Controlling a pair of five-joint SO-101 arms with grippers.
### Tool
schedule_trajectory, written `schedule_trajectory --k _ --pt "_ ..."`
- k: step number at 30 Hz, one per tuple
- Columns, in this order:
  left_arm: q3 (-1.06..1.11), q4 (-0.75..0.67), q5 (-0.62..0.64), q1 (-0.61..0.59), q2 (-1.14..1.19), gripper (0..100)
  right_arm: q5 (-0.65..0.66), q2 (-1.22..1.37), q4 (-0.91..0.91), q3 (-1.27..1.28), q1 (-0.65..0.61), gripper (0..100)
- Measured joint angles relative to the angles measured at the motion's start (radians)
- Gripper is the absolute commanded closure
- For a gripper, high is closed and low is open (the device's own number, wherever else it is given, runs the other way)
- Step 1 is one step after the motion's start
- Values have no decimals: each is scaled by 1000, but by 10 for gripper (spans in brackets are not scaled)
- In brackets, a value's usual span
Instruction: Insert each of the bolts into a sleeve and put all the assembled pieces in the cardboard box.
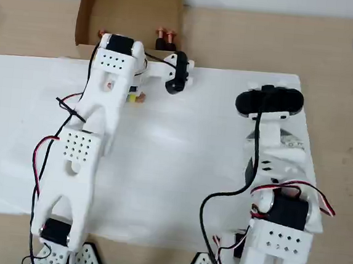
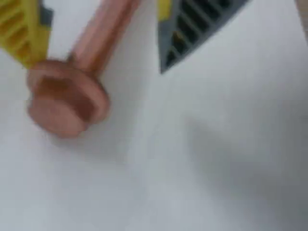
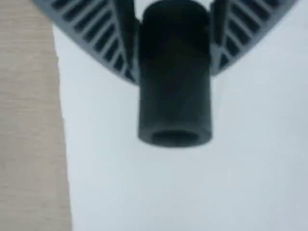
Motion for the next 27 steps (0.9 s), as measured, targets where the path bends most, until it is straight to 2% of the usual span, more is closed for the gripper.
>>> schedule_trajectory --k 11,13,16,27 --pt "14 -6 0 18 58 837 0 0 0 3 0 987" --pt "-8 0 0 18 69 877 0 0 0 3 0 987" --pt "-21 9 -3 18 83 993 0 0 0 3 0 987" --pt "-14 32 -6 29 104 988 0 0 0 3 0 987"
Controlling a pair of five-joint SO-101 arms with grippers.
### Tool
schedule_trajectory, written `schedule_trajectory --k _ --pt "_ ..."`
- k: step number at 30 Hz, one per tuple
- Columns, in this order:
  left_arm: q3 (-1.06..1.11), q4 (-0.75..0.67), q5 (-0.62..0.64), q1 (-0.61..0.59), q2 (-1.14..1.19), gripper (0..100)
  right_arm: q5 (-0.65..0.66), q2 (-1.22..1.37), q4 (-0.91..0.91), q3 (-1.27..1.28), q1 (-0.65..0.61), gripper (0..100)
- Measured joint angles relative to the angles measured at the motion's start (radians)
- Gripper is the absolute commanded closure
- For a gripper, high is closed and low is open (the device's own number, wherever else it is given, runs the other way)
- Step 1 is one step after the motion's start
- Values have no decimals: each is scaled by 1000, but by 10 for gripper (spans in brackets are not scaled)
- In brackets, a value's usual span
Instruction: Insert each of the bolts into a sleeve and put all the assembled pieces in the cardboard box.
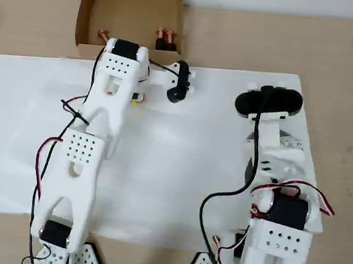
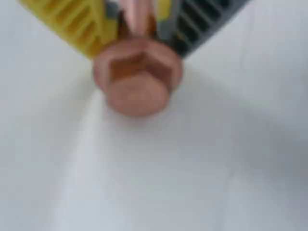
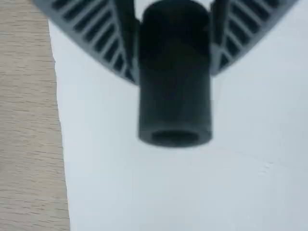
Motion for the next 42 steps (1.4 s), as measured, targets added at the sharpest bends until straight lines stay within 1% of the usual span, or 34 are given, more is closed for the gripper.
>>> schedule_trajectory --k 3,7,12,13,14,16,21,27,29,31,34,39,40,42 --pt "-6 2 0 0 2 986 0 0 0 0 0 987" --pt "-87 20 0 -3 34 986 0 0 0 0 0 987" --pt "-253 87 17 -23 84 986 0 0 0 0 0 987" --pt "-310 69 29 -25 94 986 0 0 0 0 0 987" --pt "-358 101 41 -32 101 986 0 0 0 0 0 987" --pt "-394 112 72 -52 100 986 0 0 -3 0 0 987" --pt "-410 121 308 -89 38 986 0 0 -14 0 0 987" --pt "-417 123 465 -107 -44 985 0 0 -15 0 0 987" --pt "-417 123 537 -107 -72 985 0 0 -15 0 0 987" --pt "-417 123 638 -107 -114 985 0 0 -26 0 -3 987" --pt "-417 123 862 -107 -192 986 0 0 -77 0 -31 987" --pt "-417 123 1327 -146 -342 987 0 0 -242 0 -94 987" --pt "-417 123 1396 -155 -373 987 0 0 -281 0 -104 987" --pt "-417 123 1473 -163 -417 988 0 0 -362 0 -120 987"
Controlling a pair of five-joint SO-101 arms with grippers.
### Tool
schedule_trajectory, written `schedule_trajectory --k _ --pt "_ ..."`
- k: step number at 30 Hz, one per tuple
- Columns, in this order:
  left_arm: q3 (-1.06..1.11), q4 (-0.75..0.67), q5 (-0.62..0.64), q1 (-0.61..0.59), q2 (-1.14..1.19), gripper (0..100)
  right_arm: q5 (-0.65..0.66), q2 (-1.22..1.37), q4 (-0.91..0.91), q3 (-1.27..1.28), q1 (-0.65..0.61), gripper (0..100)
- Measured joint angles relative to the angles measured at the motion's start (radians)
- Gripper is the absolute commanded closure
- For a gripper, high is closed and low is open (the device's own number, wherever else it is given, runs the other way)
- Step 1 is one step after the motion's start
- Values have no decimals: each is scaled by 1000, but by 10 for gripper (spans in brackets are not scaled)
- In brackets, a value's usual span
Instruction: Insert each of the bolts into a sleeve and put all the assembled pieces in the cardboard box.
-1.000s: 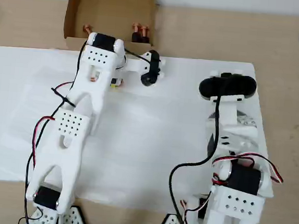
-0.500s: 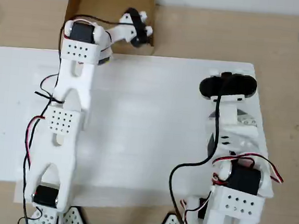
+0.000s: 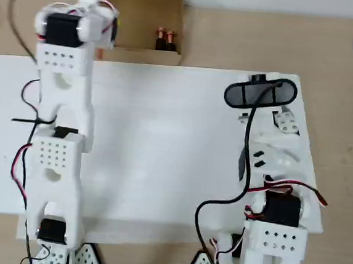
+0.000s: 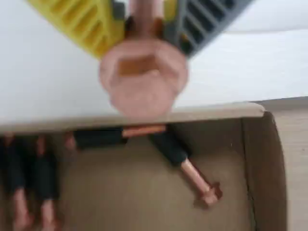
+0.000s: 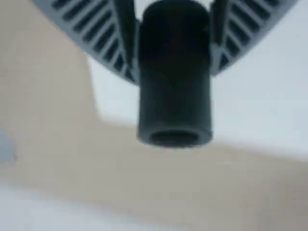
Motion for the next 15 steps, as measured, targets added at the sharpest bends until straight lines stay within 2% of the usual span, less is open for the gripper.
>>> schedule_trajectory --k 5,8,11,15 --pt "15 2 81 2 -103 991 0 0 -75 -58 -8 987" --pt "121 2 144 3 -198 991 0 9 -80 -107 -11 987" --pt "331 2 196 35 -299 991 0 25 -83 -123 -29 987" --pt "724 0 218 101 -459 990 0 26 -81 -123 -72 987"
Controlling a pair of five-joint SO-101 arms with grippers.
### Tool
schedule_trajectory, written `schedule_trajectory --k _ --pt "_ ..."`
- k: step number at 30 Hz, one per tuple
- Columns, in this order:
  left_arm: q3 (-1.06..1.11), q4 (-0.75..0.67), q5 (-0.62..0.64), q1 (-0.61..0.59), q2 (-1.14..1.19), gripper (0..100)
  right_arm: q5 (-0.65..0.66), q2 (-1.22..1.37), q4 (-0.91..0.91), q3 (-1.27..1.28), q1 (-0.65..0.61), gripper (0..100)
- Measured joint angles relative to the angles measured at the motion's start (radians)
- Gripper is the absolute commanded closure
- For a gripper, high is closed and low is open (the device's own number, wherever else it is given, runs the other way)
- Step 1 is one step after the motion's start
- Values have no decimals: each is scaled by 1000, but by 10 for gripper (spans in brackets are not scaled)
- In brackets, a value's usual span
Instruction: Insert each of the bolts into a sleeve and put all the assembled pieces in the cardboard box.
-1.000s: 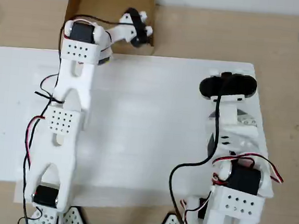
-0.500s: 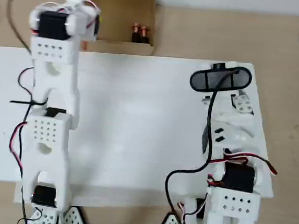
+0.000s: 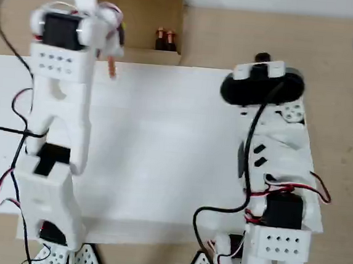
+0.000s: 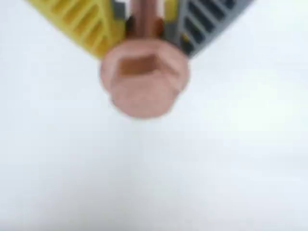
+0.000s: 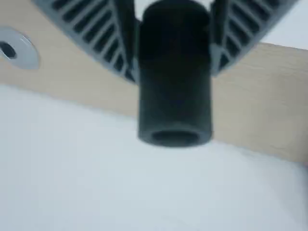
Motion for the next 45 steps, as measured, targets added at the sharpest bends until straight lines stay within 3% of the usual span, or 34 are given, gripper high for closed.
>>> schedule_trajectory --k 7,15,19,24,28,37,45 --pt "479 -20 2 14 -405 990 -25 0 87 -15 -2 987" --pt "853 -180 12 -54 -818 990 -276 -41 89 -15 -2 987" --pt "1030 -261 114 -55 -1007 990 -333 -150 17 21 -2 987" --pt "1217 -296 163 -55 -1217 990 -334 -339 -55 196 -2 987" --pt "1329 -328 167 -55 -1366 990 -262 -493 -77 364 -9 987" --pt "1614 -718 167 -55 -1554 992 -229 -669 -196 674 -186 987" --pt "1697 -884 241 -55 -1557 992 -229 -669 -198 795 -298 987"
